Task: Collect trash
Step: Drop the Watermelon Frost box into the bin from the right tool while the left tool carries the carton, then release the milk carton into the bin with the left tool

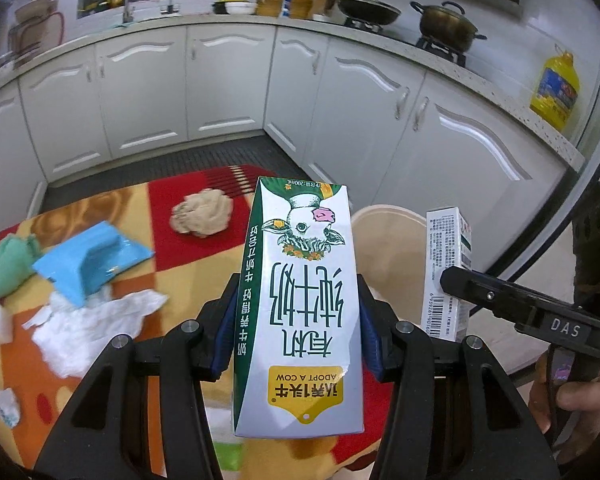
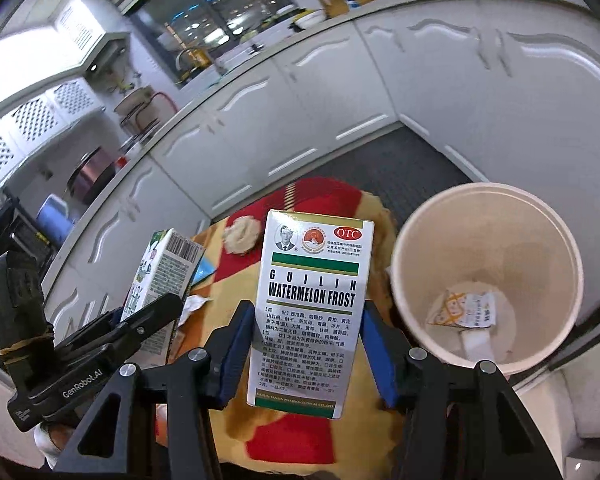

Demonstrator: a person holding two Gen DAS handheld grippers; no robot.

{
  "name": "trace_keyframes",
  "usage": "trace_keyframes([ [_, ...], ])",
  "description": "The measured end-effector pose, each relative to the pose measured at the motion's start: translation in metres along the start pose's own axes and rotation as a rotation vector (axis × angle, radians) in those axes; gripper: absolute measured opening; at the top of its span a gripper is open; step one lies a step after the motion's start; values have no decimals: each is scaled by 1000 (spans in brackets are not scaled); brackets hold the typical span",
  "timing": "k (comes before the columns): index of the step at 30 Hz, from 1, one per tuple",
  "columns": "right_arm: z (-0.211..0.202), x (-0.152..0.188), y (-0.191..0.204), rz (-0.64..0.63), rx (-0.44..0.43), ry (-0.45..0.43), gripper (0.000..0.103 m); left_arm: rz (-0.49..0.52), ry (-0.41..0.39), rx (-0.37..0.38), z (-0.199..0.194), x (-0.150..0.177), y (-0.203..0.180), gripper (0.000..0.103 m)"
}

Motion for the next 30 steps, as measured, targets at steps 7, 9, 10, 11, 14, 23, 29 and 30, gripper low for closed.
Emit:
trace_keyframes([
  [7,3,-8,-42,61,73,-8,51,34,41,53,30,-11,-29,50],
  [9,6,-9,-54,80,93,-5,51,37,55,64,41,-13,-37,50],
  [10,10,-10,-62,94,104,0,51,37,60,69,46,-15,-41,50],
  [11,12,-10,-67,103,113,2,51,38,66,76,51,-16,-44,50],
  [14,21,-12,-85,124,158,9,51,41,87,101,69,-20,-56,50],
  [23,36,-17,-123,183,245,18,53,10,127,179,125,-28,-78,51],
  [29,32,-10,-130,199,265,25,55,-4,173,185,148,-25,-80,62],
  [30,32,-9,-129,196,267,28,55,-2,174,182,147,-24,-79,62],
])
Point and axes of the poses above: each gripper's, at about its wrist camera, not at the fingertips, and z roughly the way its jaws point, y to its left, x to its underside, the point moved 1 cm from there along z, roughly the way its jaws point, and after that the axes turned 2 degrees about x, right-handed, at the moved point
